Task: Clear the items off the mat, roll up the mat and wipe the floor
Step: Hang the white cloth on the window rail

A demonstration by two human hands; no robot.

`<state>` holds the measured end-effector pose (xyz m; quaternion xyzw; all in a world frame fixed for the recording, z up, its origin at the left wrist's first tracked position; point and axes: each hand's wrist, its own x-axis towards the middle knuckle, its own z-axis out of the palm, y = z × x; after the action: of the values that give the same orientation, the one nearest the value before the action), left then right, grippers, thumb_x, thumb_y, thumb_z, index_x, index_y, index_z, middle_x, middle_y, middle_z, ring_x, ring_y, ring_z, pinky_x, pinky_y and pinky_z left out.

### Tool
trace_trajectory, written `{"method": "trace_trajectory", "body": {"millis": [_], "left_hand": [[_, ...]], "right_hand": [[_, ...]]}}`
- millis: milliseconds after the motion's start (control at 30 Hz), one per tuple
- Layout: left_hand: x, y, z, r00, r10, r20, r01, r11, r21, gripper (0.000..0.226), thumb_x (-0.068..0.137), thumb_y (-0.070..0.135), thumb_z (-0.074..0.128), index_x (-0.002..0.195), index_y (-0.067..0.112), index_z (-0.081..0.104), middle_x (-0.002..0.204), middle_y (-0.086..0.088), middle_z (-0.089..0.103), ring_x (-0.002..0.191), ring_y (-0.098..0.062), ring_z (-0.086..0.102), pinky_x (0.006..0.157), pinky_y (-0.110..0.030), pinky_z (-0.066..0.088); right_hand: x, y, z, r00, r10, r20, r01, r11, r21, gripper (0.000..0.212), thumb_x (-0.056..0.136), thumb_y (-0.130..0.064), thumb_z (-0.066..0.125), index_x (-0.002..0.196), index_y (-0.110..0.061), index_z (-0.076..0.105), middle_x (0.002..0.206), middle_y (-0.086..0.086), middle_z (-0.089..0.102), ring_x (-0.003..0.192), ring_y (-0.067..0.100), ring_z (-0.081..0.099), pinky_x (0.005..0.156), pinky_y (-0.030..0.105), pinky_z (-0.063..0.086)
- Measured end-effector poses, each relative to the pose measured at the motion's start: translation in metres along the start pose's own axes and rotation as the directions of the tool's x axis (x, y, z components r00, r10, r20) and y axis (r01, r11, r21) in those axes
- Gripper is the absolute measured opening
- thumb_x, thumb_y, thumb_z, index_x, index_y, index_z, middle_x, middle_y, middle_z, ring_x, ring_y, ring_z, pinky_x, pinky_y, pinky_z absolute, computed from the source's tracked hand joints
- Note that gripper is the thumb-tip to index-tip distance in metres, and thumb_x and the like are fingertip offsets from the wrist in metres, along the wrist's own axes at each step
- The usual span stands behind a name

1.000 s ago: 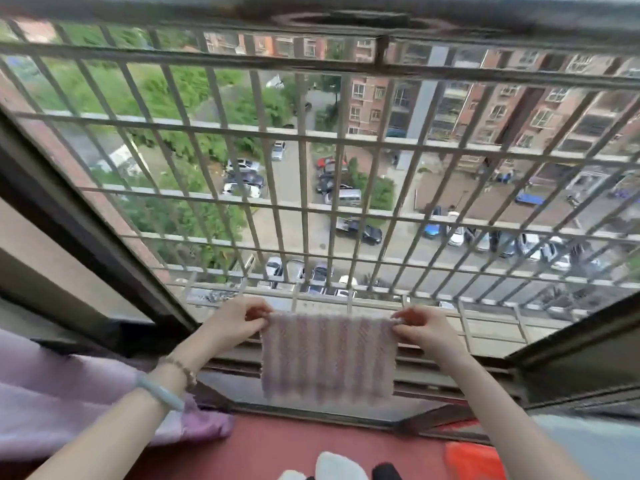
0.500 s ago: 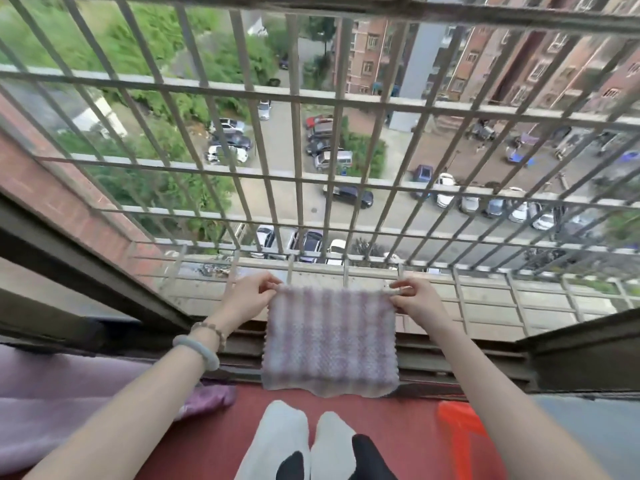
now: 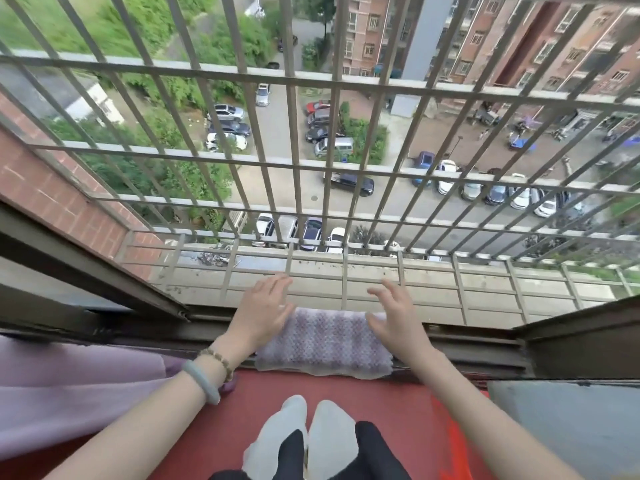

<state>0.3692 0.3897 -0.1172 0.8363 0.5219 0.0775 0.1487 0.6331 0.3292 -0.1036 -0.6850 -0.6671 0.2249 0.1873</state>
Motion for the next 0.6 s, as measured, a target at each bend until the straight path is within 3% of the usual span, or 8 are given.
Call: {"method": "trace_trajectory", "body": {"millis": [100, 167, 233, 367, 433, 500, 600], "left_hand": [[-0.023, 0.014, 0.014, 0.988, 0.154, -0.006, -0.152, 0.983, 0.106, 0.058, 0.097, 0.051, 0.023, 0.13, 0.01, 0.048, 0.133, -0.009, 0.05, 0.121, -0.025, 0.046, 0.101, -0.038, 0.032], [-0.035, 0.02, 0.024, 0.986, 0.152, 0.069, -0.161, 0.973, 0.167, 0.061, 0.097, 0.052, 0.013, 0.136, 0.014, 0.04, 0.141, -0.007, 0.039, 0.128, -0.024, 0.036, 0.105, -0.041, 0.025], [-0.042, 0.023, 0.033, 0.985, 0.115, 0.127, -0.139, 0.969, 0.202, 0.06, 0.097, 0.053, 0.014, 0.139, 0.016, 0.036, 0.14, -0.008, 0.043, 0.128, -0.025, 0.037, 0.105, -0.044, 0.024], [-0.042, 0.028, 0.035, 0.983, 0.05, 0.179, -0.095, 0.962, 0.254, 0.059, 0.092, 0.054, 0.026, 0.136, 0.016, 0.036, 0.131, -0.01, 0.057, 0.124, -0.025, 0.045, 0.103, -0.044, 0.026], [-0.041, 0.03, 0.03, 0.979, 0.032, 0.199, -0.081, 0.966, 0.245, 0.066, 0.095, 0.059, 0.014, 0.134, 0.015, 0.043, 0.13, -0.01, 0.058, 0.122, -0.026, 0.051, 0.105, -0.045, 0.032], [-0.04, 0.035, 0.017, 0.983, 0.021, 0.185, -0.053, 0.985, 0.167, 0.085, 0.089, 0.069, 0.002, 0.134, 0.013, 0.047, 0.136, -0.01, 0.053, 0.127, -0.027, 0.048, 0.107, -0.044, 0.034], [-0.04, 0.047, -0.012, 0.993, 0.012, 0.118, -0.002, 0.996, -0.084, 0.102, 0.077, 0.082, 0.004, 0.137, 0.011, 0.044, 0.141, -0.008, 0.047, 0.131, -0.024, 0.04, 0.111, -0.032, 0.023]], "right_hand": [[-0.026, -0.003, 0.024, 0.982, -0.187, -0.003, 0.183, 0.962, -0.204, 0.048, 0.076, -0.028, 0.063, 0.121, -0.014, 0.056, 0.13, 0.021, 0.053, 0.122, 0.033, 0.041, 0.1, 0.045, 0.039], [-0.035, -0.001, 0.034, 0.971, -0.221, 0.087, 0.237, 0.921, -0.309, 0.048, 0.081, -0.037, 0.052, 0.126, -0.018, 0.049, 0.129, 0.019, 0.055, 0.121, 0.033, 0.042, 0.103, 0.046, 0.034], [-0.038, 0.001, 0.038, 0.966, -0.199, 0.164, 0.247, 0.899, -0.361, 0.05, 0.083, -0.041, 0.043, 0.129, -0.02, 0.045, 0.127, 0.018, 0.057, 0.116, 0.035, 0.05, 0.102, 0.047, 0.03], [-0.035, -0.007, 0.027, 0.96, -0.106, 0.258, 0.193, 0.921, -0.338, 0.053, 0.078, -0.044, 0.04, 0.125, -0.022, 0.048, 0.123, 0.015, 0.061, 0.109, 0.033, 0.06, 0.095, 0.048, 0.046], [-0.034, -0.012, 0.015, 0.963, -0.132, 0.237, 0.196, 0.942, -0.273, 0.06, 0.079, -0.046, 0.04, 0.133, -0.021, 0.048, 0.135, 0.013, 0.053, 0.123, 0.032, 0.051, 0.104, 0.051, 0.035], [-0.033, -0.009, -0.001, 0.964, -0.06, 0.261, 0.117, 0.972, -0.206, 0.065, 0.084, -0.047, 0.044, 0.144, -0.026, 0.033, 0.147, 0.004, 0.038, 0.135, 0.025, 0.034, 0.114, 0.045, 0.014], [-0.038, -0.009, -0.039, 0.967, 0.024, 0.253, -0.015, 0.999, -0.036, 0.073, 0.08, -0.052, 0.05, 0.145, -0.026, 0.03, 0.139, 0.004, 0.047, 0.126, 0.027, 0.043, 0.108, 0.035, 0.026]]}}
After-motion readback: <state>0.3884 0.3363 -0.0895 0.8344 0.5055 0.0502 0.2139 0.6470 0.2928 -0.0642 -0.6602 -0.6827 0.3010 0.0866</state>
